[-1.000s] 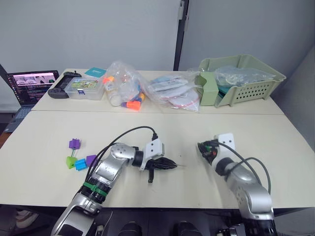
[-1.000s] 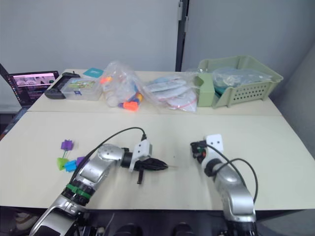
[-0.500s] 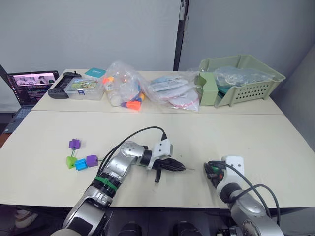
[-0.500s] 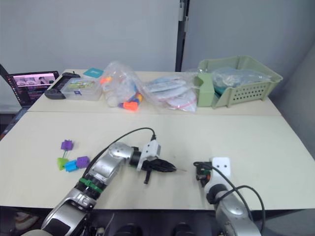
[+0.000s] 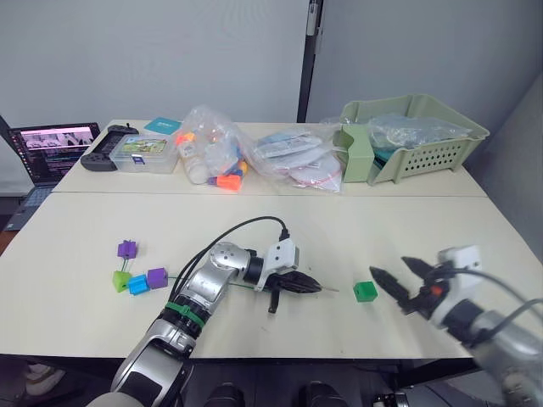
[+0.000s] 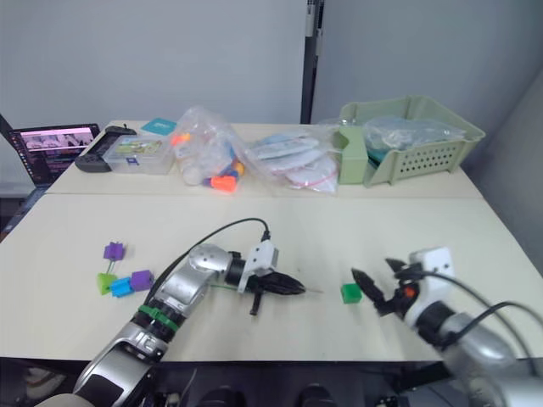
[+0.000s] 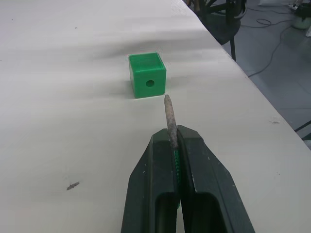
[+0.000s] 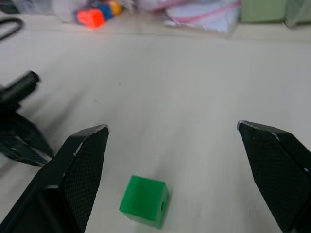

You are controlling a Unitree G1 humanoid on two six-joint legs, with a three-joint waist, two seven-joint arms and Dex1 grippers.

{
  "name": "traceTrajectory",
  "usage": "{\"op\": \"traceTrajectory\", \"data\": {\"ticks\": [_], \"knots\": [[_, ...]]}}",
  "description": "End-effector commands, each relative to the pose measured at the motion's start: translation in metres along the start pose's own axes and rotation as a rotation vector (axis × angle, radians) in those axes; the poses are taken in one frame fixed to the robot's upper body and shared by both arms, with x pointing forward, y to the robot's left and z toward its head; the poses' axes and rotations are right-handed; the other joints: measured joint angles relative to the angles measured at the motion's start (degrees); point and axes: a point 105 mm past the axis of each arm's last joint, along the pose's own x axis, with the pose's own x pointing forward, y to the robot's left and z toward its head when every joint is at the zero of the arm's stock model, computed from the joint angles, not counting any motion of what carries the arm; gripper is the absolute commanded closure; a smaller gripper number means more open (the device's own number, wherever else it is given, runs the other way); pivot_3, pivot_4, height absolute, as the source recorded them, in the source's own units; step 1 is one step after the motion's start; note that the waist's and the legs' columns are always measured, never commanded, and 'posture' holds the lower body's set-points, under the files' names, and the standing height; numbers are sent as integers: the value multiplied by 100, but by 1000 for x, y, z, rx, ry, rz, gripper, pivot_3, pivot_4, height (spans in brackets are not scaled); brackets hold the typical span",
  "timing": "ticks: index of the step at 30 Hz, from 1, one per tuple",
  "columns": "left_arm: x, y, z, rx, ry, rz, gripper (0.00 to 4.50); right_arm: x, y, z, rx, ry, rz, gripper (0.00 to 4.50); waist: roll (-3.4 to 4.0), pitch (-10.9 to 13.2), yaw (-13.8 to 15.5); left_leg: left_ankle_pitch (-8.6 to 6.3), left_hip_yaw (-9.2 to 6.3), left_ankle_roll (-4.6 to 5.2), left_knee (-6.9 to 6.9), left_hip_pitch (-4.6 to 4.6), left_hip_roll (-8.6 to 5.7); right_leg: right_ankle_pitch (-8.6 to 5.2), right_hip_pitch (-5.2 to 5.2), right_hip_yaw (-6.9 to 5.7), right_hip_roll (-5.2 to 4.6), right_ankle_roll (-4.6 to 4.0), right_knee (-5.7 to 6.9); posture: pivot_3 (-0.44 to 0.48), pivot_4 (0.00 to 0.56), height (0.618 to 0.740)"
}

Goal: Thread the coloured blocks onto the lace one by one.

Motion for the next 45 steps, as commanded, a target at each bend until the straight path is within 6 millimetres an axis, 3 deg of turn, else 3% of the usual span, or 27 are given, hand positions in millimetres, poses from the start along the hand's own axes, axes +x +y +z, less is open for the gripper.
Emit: {"op": "traceTrajectory", "data": {"ticks": [1, 5, 8, 11, 20, 31, 34, 41, 45], "knots": [[0, 3, 7, 37, -21, 31, 4500, 0, -2, 5, -101, 82, 135, 38, 0, 0, 2, 0, -1, 0, 0, 0, 1, 0, 2, -1, 1, 0, -3, 0, 150, 737], [1, 3, 8, 39, -23, 42, 4500, 6, 3, -4, -241, 228, 279, 38, -1, 1, 4, 0, -1, 0, 0, 1, -1, 0, 5, -1, 1, 0, -8, 0, 150, 737], [0, 3, 7, 42, -17, 61, 4500, 14, 9, -19, -473, 404, 471, 38, 1, 1, -13, 0, -1, 0, 1, 0, -2, 0, 5, 0, 0, 1, -11, 0, 150, 737], [-1, 3, 5, 46, -5, 78, 4500, 14, 2, -35, -690, 567, 599, 38, 0, 2, -2, 0, 6, 0, 4, 0, -2, 2, 1, 4, -3, 5, -13, 0, 150, 737], [-5, -1, 2, 28, -1, 122, 4500, 36, -8, -39, -915, 663, 725, 38, 1, 2, 21, 0, 4, 0, 4, -6, -1, 3, -6, 3, -4, 3, -14, 0, 150, 737], [-7, 0, 3, 27, 5, 144, 4500, 58, 3, -30, -938, 665, 748, 38, 2, 1, 49, 0, 4, -1, 6, -4, -2, 4, -7, 3, -6, 1, -7, 0, 150, 737], [-7, 0, 3, 27, 5, 147, 4500, 57, 7, -34, -847, 694, 741, 872, 2, 1, 46, 0, 4, -1, 7, -5, -2, 4, -7, 3, -8, 1, -7, 0, 150, 737], [-3, 4, 8, 42, -3, 143, 4500, 56, 8, -39, -841, 723, 718, 3283, 3, 1, 34, 0, 5, -1, 7, -5, -2, 4, -11, 3, -7, 1, 3, 0, 150, 737], [3, 2, 8, 53, 1, 124, 4500, 60, 14, -35, -829, 695, 713, 3300, 3, 1, 33, 0, 4, -1, 8, -5, -3, 4, -11, 3, -7, 1, 4, 0, 150, 737]]}}
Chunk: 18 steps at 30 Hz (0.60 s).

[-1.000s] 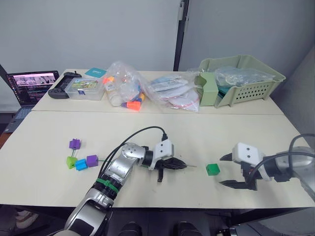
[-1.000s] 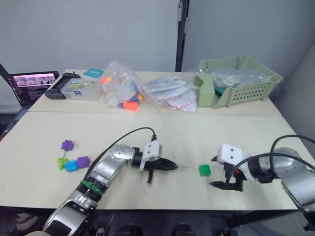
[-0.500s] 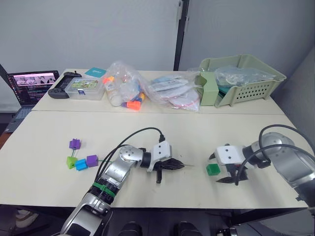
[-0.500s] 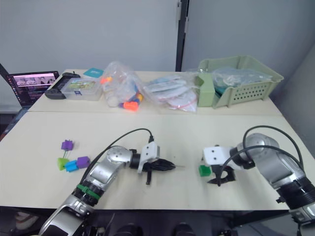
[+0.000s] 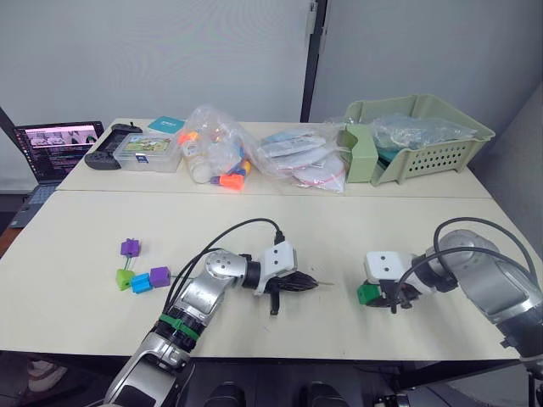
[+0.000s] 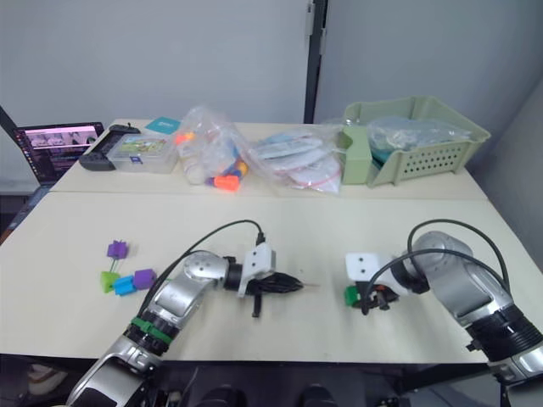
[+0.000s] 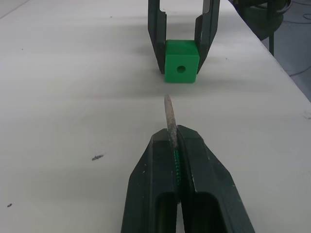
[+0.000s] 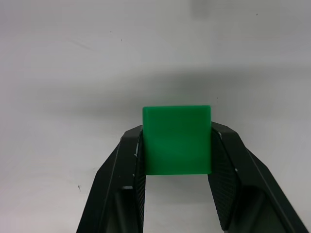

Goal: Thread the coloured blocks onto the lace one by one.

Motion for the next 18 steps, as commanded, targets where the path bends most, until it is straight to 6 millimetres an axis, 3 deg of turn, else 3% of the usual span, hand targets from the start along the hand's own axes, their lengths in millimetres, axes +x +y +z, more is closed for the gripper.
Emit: {"op": "traceTrajectory", "data": {"ticks": [1, 5, 18], "knots": [[6, 0, 9, 44, -18, -18, 4500, -3, -3, 14, -5, -36, -31, 3300, 0, 0, -2, 0, 0, 0, 0, 0, 0, 0, 0, 0, 0, 0, 0, 0, 150, 737], [10, -2, 8, 54, 0, -41, 4500, 5, -1, 27, 31, -81, -31, 3300, 0, 0, -6, 0, -2, 0, 0, 0, 0, 0, -2, 0, 1, 0, 6, 0, 150, 737], [12, -4, 2, 63, 36, -56, 4500, 17, 1, 24, 67, -61, -32, 3300, 0, 0, -9, 0, -2, 0, 2, 1, -1, 0, -1, -1, 1, 0, 8, 0, 150, 737]]}}
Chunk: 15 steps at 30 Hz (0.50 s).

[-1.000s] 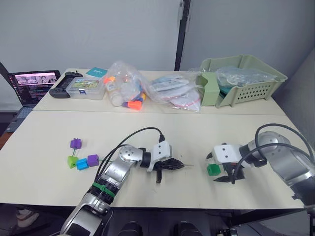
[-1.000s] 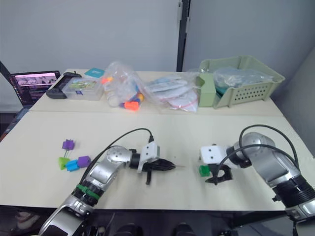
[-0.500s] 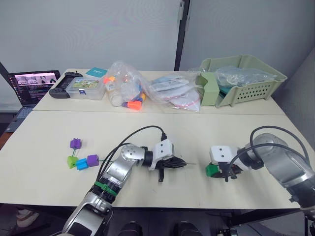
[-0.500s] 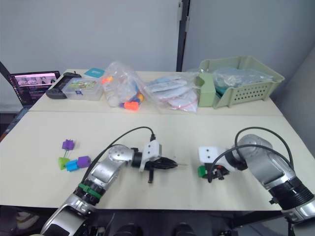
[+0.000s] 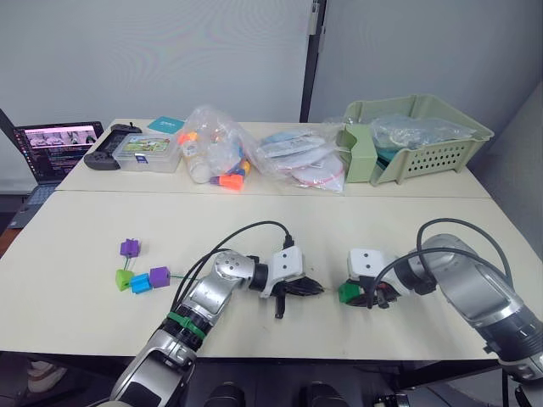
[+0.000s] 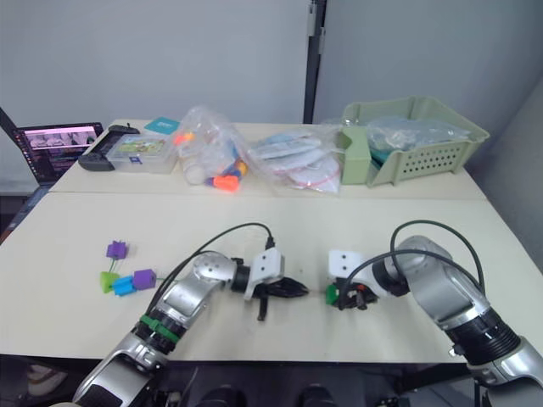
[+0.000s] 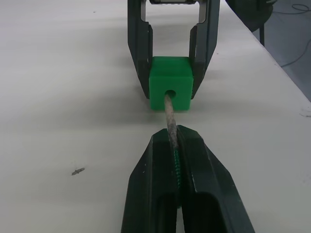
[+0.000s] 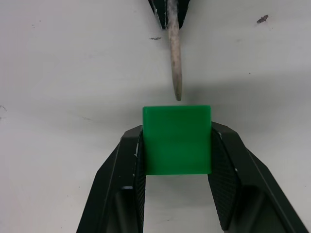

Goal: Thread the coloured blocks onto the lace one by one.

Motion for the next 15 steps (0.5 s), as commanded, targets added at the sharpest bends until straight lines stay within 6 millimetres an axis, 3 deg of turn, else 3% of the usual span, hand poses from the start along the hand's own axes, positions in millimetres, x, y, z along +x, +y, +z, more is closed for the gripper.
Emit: {"op": "traceTrajectory", "data": {"ticks": [1, 15], "knots": [[4, 4, 10, 51, -10, 0, 4500, 3, 3, 3, -12, 4, 6, 3300, 0, 0, 0, 0, 0, 0, 0, 0, 0, 0, 0, 0, 0, 0, 0, 0, 150, 737], [29, 5, 14, 76, -24, -26, 4500, 1, 7, 4, 2, 7, 8, 3300, 0, 0, 0, 0, -1, 0, 0, 1, -1, 0, 1, -1, 1, 0, 1, 0, 150, 737]]}}
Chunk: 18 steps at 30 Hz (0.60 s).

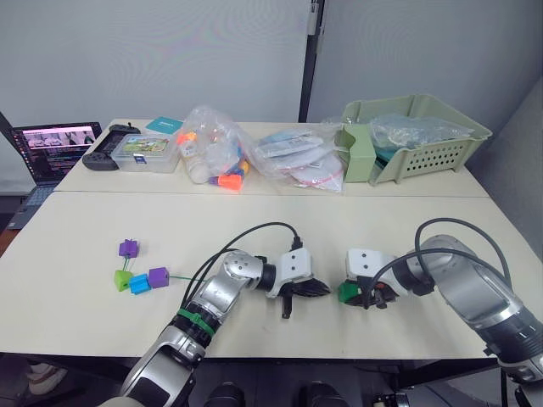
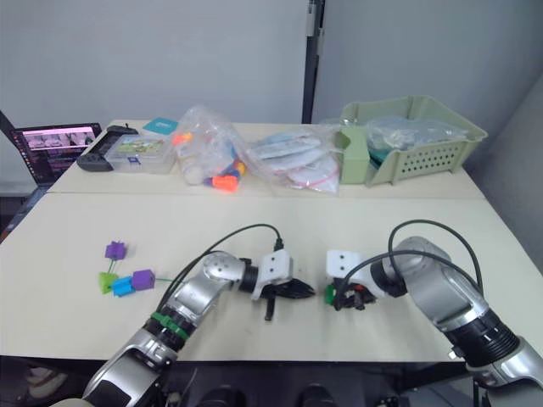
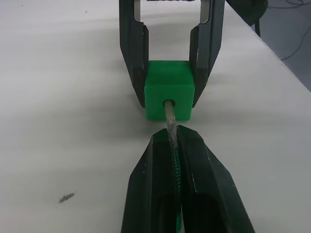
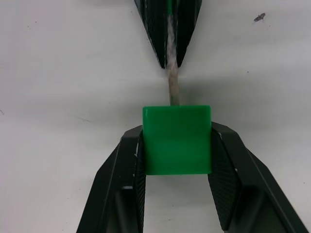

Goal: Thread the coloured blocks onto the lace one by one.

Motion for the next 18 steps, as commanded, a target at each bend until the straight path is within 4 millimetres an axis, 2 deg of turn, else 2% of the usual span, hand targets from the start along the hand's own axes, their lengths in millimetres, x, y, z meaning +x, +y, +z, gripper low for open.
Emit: {"op": "traceTrajectory", "data": {"ticks": [1, 4, 9, 15, 18], "knots": [[9, 3, 10, 50, -12, -7, 4500, -1, 5, 2, -5, 4, 15, 3300, 0, 0, 0, 0, 0, 0, 0, 0, 0, 0, 0, 0, 0, 0, 0, 0, 150, 737], [17, 3, 12, 54, -16, -10, 4500, -1, 7, 0, 4, 10, 14, 3300, 0, 0, 17, 0, 0, 0, 1, 0, -2, 0, 1, 0, -1, 0, -1, 0, 150, 737], [17, 2, 11, 27, -29, -8, 4500, -2, 9, 0, 13, 12, 13, 3300, 0, 0, 12, 0, -2, 0, 1, -2, -2, 0, 1, 1, -1, 0, -1, 0, 150, 737], [5, 2, 11, 6, -21, -22, 2560, 1, 9, 0, 17, 12, 16, 3300, 0, 0, 4, 0, -2, 0, 1, -2, -2, 0, 1, 0, -1, 0, -1, 0, 150, 737], [-6, 2, 6, 26, 33, -25, 2517, 2, 7, 0, 14, 13, 18, 3300, 0, 0, -2, 0, -2, 0, 0, -1, -2, 0, 0, 0, -1, 0, 2, 0, 150, 737]]}}
